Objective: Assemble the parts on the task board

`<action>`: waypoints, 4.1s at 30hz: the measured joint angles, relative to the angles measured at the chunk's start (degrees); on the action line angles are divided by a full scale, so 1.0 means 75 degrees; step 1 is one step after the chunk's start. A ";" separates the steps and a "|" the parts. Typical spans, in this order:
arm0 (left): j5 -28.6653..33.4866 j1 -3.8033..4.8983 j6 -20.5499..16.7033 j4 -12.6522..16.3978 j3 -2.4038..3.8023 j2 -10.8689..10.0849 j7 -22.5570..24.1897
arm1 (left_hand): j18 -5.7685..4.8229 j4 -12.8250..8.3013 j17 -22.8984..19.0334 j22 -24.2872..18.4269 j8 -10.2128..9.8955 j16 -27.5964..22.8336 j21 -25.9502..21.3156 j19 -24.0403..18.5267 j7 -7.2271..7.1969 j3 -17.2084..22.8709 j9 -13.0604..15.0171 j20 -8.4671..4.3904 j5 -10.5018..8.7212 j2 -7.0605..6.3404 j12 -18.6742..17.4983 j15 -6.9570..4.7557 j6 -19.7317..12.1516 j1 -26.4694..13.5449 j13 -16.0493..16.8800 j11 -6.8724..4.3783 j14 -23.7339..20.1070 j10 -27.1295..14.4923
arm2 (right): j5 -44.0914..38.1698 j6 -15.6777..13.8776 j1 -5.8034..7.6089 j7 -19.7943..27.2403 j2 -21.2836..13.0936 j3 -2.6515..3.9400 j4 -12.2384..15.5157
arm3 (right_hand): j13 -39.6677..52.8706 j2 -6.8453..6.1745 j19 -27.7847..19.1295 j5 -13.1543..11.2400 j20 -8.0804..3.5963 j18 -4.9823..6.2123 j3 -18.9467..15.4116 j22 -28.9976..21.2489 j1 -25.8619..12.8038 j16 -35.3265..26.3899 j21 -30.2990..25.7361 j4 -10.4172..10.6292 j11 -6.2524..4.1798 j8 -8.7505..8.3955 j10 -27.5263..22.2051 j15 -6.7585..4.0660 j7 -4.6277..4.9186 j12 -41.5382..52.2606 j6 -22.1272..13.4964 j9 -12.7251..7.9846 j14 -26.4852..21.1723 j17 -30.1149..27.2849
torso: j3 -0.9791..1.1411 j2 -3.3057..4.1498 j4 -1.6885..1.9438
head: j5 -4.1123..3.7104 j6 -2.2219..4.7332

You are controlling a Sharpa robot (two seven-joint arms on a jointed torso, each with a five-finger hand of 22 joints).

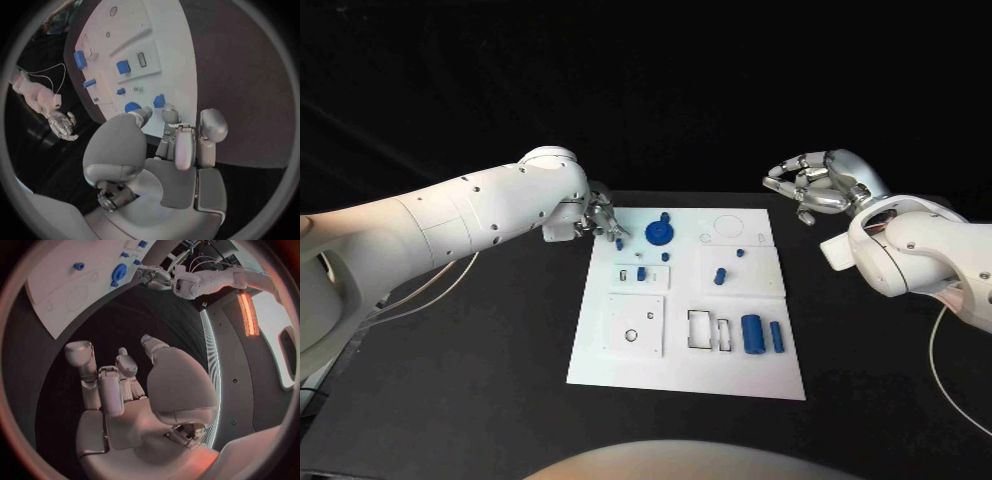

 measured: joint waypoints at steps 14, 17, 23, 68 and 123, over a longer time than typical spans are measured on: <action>0.0080 -0.0008 0.0092 -0.0012 -0.0007 0.0017 0.0009 | 0.0000 0.0031 0.0000 -0.0001 0.0027 0.0000 0.0000 0.0000 -0.0027 0.0096 -0.0009 0.0000 0.0000 0.0063 0.0000 0.0000 0.0027 0.0063 0.0009 -0.0030 0.0000 0.0030 | 0.0005 -0.0001 -0.0004 0.0001 0.0008 0.0000 -0.0002 | 0.0004 0.0005 0.0000 0.0000 0.0000 0.0000 0.0000 0.0000 0.0005 0.0000 0.0000 0.0000 0.0000 0.0000 0.0000 0.0000 0.0000 0.0000 0.0000 -0.0001 0.0000 -0.0001 | 0.0002 0.0004 -0.0003 | 0.0004 -0.0012; 0.0096 -0.0012 0.0105 -0.0024 -0.0012 0.0027 0.0012 | 0.0000 0.0009 0.0000 0.0008 0.0027 0.0000 0.0000 0.0000 -0.0027 0.0120 -0.0010 0.0000 0.0000 0.0063 0.0000 0.0000 0.0027 0.0063 0.0015 -0.0030 0.0000 0.0030 | 0.0005 -0.0001 -0.0005 0.0001 0.0010 0.0000 -0.0002 | 0.0008 0.0032 0.0000 0.0000 0.0000 0.0000 0.0000 0.0000 0.0032 0.0000 0.0000 0.0000 0.0000 0.0000 0.0000 0.0000 0.0000 0.0000 0.0000 -0.0001 0.0000 0.0000 | 0.0002 0.0004 -0.0004 | -0.0003 -0.0012; 0.0145 -0.0021 0.0136 -0.0086 -0.0019 0.0051 0.0017 | 0.0000 -0.0024 0.0000 0.0013 0.0068 0.0000 0.0000 0.0000 -0.0027 0.0388 -0.0045 0.0000 0.0000 0.0164 0.0000 -0.0016 0.0026 0.0324 0.0010 -0.0030 -0.0016 0.0030 | 0.0005 -0.0002 -0.0006 0.0002 0.0010 0.0000 -0.0002 | 0.0008 0.0052 0.0000 0.0000 0.0000 0.0000 0.0000 -0.0001 0.0053 0.0000 0.0000 0.0000 0.0000 0.0000 0.0000 0.0000 0.0000 0.0000 0.0000 -0.0001 0.0000 0.0000 | 0.0002 0.0004 -0.0004 | -0.0006 -0.0023; 0.1570 -0.0178 -0.0787 0.1840 -0.0014 -0.1329 0.0042 | -0.0001 -0.0645 0.0004 0.0478 0.0957 0.0000 0.0214 0.0195 -0.0100 0.2293 -0.0054 -0.0110 0.0021 -0.0153 0.0116 -0.0112 -0.0148 0.0850 0.0240 -0.0178 0.0001 0.0427 | 0.0003 -0.0091 -0.0013 0.0025 -0.0032 0.0000 -0.0002 | -0.0002 0.0051 0.0000 0.0033 0.0000 0.0001 0.0001 -0.0032 0.0051 0.0000 -0.0074 0.0042 0.0000 0.0029 0.0000 0.0000 0.0000 0.0000 0.0000 -0.0004 0.0000 -0.0001 | -0.0003 -0.0012 0.0016 | 0.0048 -0.0034; -0.0103 -0.0662 -0.1240 0.2929 -0.0023 -0.1685 0.0389 | -0.0001 -0.0664 0.0001 0.0620 0.0983 0.0031 0.0292 0.0248 -0.0184 0.2540 0.0275 -0.0165 0.0089 -0.0433 0.0116 -0.0166 0.0046 0.0569 0.0320 -0.0232 0.0000 0.0646 | -0.0061 -0.0165 -0.0016 0.0005 -0.0067 -0.0001 0.0006 | 0.0001 0.0010 0.0000 0.0030 0.0000 0.0001 -0.0043 0.0031 0.0213 0.0000 -0.0074 0.0040 0.0000 0.0119 0.0000 -0.0028 0.0000 0.0031 0.0000 -0.0006 -0.0028 -0.0002 | 0.0001 0.0001 -0.0005 | 0.0119 -0.0080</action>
